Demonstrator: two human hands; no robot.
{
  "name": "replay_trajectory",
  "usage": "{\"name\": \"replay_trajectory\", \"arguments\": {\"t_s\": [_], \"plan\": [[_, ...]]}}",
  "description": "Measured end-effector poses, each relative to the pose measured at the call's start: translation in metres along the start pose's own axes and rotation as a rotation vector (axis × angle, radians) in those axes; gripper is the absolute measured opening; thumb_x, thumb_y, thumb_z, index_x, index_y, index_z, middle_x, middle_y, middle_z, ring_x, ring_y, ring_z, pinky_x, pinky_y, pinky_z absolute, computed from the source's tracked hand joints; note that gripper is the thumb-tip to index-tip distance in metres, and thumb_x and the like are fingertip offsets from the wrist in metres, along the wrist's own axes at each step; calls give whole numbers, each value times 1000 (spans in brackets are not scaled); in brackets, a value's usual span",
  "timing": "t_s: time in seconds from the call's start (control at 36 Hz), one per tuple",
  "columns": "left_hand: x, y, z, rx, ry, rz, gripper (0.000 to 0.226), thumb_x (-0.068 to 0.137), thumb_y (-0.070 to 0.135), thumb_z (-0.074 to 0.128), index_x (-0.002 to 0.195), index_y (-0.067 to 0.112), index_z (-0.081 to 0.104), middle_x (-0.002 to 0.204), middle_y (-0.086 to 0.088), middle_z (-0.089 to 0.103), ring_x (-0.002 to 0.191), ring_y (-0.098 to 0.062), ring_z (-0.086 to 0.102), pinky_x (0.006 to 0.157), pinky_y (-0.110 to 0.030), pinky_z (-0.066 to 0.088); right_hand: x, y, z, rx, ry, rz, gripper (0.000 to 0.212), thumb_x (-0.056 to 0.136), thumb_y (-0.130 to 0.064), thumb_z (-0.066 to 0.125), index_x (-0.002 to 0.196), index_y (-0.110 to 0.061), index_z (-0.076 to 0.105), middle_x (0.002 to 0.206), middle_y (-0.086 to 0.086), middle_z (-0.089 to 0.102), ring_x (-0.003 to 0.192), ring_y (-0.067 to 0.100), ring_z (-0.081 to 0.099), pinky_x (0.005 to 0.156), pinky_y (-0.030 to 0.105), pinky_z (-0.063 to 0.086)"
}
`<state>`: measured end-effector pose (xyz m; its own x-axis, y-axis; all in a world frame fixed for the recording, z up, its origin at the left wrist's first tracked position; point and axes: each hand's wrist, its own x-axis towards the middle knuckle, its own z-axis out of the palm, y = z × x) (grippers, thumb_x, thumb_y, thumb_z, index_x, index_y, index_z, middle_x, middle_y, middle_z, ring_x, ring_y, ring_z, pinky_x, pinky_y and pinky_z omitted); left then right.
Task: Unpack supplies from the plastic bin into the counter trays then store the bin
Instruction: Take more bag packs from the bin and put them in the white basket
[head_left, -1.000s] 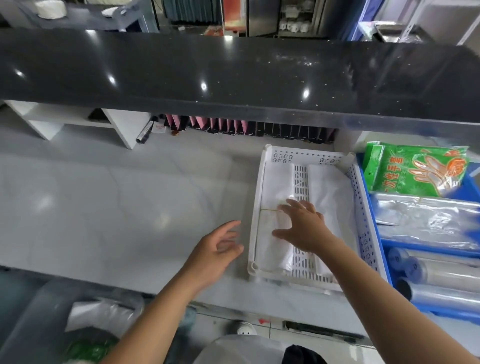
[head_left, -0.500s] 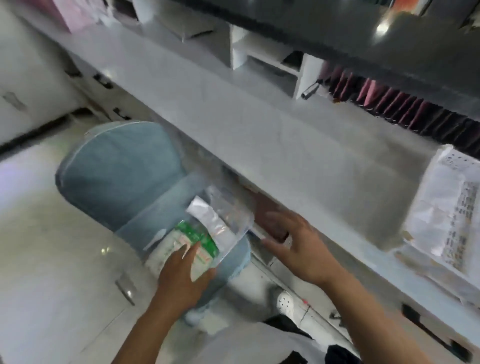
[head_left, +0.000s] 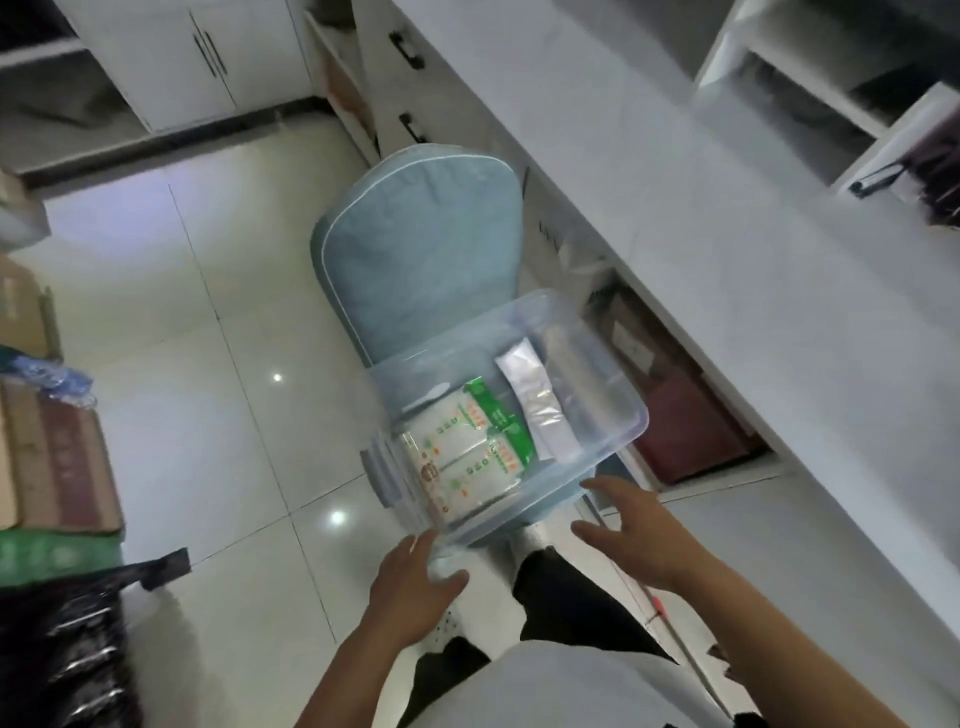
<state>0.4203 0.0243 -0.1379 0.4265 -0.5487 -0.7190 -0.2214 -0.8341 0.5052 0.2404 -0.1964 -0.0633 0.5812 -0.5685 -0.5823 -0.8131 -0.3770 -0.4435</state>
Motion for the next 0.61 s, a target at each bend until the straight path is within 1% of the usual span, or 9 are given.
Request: {"name": "replay_trajectory", "arguments": {"t_s": [0.06, 0.14, 0.22, 0.31, 0.36, 0.42, 0.47, 0.56, 0.61], "plan": [[10, 8, 0, -45, -29, -10, 79, 89, 52, 63, 154, 27, 26, 160, -1, 31, 144, -21, 32, 116, -35, 31, 13, 7, 2, 2, -25, 18, 64, 87, -51, 64, 144, -30, 43, 150, -7, 44, 136, 13, 41, 113, 37, 33], [27, 24, -2, -103, -53, -43, 75, 88, 47, 67, 151, 26, 33, 153, -2, 42, 135, -18, 43, 106, -28, 37, 40, 18, 3, -19, -64, 40, 64, 87, -52, 62, 145, -30, 42, 153, -6, 42, 139, 15, 38, 114, 39, 33], [45, 40, -7, -112, -85, -97, 76, 89, 47, 67, 153, 27, 31, 153, -3, 41, 135, -19, 43, 106, -28, 36, 70, 27, 6, -61, -102, 59, 64, 88, -53, 58, 145, -31, 41, 154, -4, 41, 140, 19, 38, 113, 40, 33], [62, 52, -15, -43, -113, -159, 73, 90, 50, 64, 152, 31, 31, 152, -1, 43, 132, -19, 45, 100, -24, 37, 101, 32, 10, -116, -153, 77, 60, 90, -52, 53, 145, -31, 41, 152, -3, 44, 136, 22, 42, 110, 42, 36], [78, 60, -21, -12, -116, -194, 71, 88, 51, 64, 150, 31, 33, 150, -2, 45, 131, -19, 47, 104, -27, 39, 122, 36, 14, -149, -158, 76, 56, 91, -51, 50, 142, -30, 43, 146, -2, 50, 131, 23, 47, 106, 42, 39], [100, 68, -26, -6, -118, -244, 73, 88, 48, 65, 151, 29, 33, 152, -5, 43, 134, -23, 46, 110, -36, 39, 145, 41, 16, -211, -149, 51, 54, 92, -51, 48, 141, -30, 44, 142, -2, 53, 129, 24, 48, 106, 41, 38], [127, 75, -27, -36, -99, -287, 68, 91, 41, 66, 150, 26, 36, 151, -9, 43, 134, -26, 46, 110, -36, 39, 165, 49, 19, -262, -117, 5, 52, 93, -51, 47, 140, -28, 46, 141, -2, 54, 129, 23, 48, 107, 41, 35], [171, 86, -25, -118, -83, -318, 61, 91, 31, 66, 147, 21, 43, 148, -9, 47, 131, -23, 49, 101, -28, 40, 193, 65, 22, -227, -58, -124, 45, 95, -42, 50, 135, -23, 56, 137, 3, 59, 125, 24, 52, 107, 39, 33], [203, 92, -21, -186, -78, -349, 55, 91, 28, 67, 142, 19, 48, 140, -8, 54, 121, -23, 55, 90, -27, 42, 207, 79, 26, -185, -38, -187, 43, 92, -38, 56, 131, -20, 61, 133, 5, 63, 124, 25, 55, 108, 41, 33]]}}
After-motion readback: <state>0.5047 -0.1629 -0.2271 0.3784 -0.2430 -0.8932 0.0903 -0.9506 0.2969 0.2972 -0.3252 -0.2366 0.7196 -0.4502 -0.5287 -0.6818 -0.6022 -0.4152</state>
